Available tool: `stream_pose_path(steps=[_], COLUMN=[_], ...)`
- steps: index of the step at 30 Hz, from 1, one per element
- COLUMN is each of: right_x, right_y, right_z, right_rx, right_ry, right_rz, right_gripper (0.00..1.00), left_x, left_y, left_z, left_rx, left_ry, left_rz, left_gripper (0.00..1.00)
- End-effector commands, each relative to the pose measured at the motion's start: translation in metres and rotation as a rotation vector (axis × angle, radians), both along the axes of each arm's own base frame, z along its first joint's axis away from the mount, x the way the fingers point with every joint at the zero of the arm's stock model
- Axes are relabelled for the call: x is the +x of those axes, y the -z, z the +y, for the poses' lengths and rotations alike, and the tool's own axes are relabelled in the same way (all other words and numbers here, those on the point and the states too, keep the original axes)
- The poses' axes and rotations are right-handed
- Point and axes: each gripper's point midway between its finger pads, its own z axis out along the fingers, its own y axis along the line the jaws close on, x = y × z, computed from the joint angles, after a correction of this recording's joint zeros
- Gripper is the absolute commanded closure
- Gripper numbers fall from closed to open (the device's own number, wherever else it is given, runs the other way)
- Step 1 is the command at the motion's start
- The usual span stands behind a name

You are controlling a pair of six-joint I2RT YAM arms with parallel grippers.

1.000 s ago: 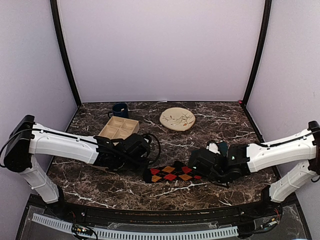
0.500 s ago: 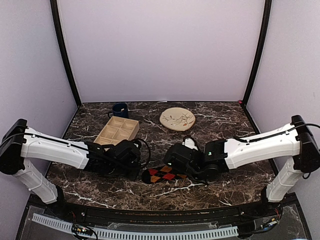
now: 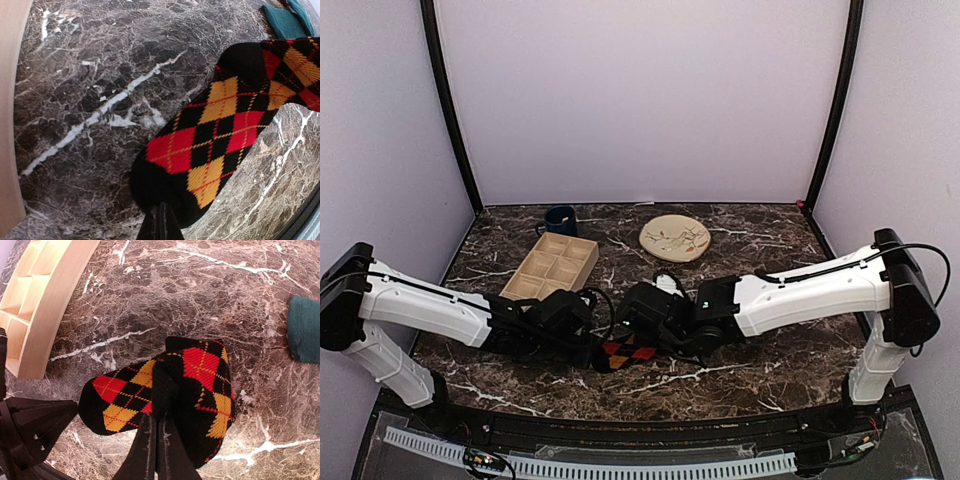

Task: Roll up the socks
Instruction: Fold the sock at the center of the board.

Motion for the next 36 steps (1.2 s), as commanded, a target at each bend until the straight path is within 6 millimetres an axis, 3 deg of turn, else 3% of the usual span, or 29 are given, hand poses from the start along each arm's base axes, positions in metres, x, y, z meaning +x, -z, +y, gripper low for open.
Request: stream_pose_path(steps=[1,16,36], right_x=[-0.005,-0.011,-0.027], right_y=[-0.003,0.004,0.011], right_z=[0.018,0.040,0.079], right_rx=[0.025,0.046,0.064], right_ry=[-0.042,-0.093,-0.188], right_rz=[0.000,0.012,0.042], right_gripper=[1.00,1.00,1.00], left_x=[-0.005,-0.011,-0.005], left_y=[0.003,0.026,0.020], left_z=[-0.002,0.010,0.004], left_rx=[-0.076,-0.089,-0.127], left_ry=[-0.015,-0.063,-0.070], left_rz=[0.047,0.121,0.127], left_gripper=[1.00,1.00,1.00])
